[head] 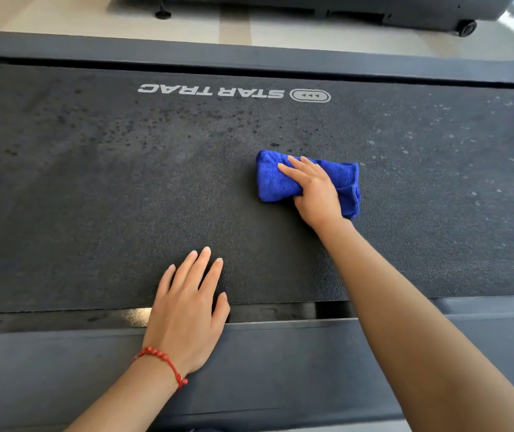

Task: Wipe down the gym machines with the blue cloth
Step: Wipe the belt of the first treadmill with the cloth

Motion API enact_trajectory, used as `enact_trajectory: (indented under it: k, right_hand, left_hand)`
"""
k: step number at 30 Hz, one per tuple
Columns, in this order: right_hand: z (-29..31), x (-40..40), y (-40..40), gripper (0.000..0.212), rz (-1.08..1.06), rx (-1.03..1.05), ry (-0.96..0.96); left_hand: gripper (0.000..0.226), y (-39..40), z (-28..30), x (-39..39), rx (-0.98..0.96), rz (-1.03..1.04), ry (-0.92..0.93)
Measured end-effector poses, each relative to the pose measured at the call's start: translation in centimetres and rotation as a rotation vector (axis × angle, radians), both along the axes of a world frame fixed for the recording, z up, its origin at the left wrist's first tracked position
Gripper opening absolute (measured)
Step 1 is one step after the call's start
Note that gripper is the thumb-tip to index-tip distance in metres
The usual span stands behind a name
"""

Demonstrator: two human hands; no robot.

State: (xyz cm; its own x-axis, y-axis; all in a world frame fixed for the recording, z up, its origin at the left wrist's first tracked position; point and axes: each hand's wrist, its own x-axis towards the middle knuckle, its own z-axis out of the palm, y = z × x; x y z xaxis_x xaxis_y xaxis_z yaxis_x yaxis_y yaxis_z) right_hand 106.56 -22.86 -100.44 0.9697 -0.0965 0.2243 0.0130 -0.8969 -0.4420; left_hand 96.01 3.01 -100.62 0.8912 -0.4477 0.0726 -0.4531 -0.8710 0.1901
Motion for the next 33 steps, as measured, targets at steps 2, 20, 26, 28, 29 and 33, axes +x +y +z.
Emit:
enact_trajectory:
  k: [2, 20, 26, 28, 29, 33]
  right_hand:
    - [0.1, 1.2, -0.5, 0.063, -0.010, -0.003, 0.005]
    - [1.1, -2.9, 1.0, 0.066, 0.011, 0.008, 0.087]
    - [0.9, -8.9, 2.3, 0.069, 0.060, 0.052, 0.100]
    - [0.9, -10.6, 2.6, 0.069, 0.072, 0.066, 0.113]
    - [1.0, -11.4, 2.8, 0.069, 0.077, 0.073, 0.114]
    - [1.0, -14.2, 3.3, 0.071, 0.082, 0.099, 0.113]
  left_hand:
    - [0.054, 0.0, 0.0, 0.0, 0.002, -0.003, 0.002]
    - [0.054, -0.1, 0.1, 0.1, -0.053, -0.011, -0.028]
    - [0.055, -0.1, 0.1, 0.0, -0.056, -0.020, -0.006]
    - [0.054, -0.1, 0.1, -0.1, -0.060, -0.021, -0.001]
    - [0.052, -0.1, 0.1, -0.1, -0.064, -0.020, -0.003]
    - [0.047, -0.2, 0.2, -0.2, -0.063, -0.018, -0.014]
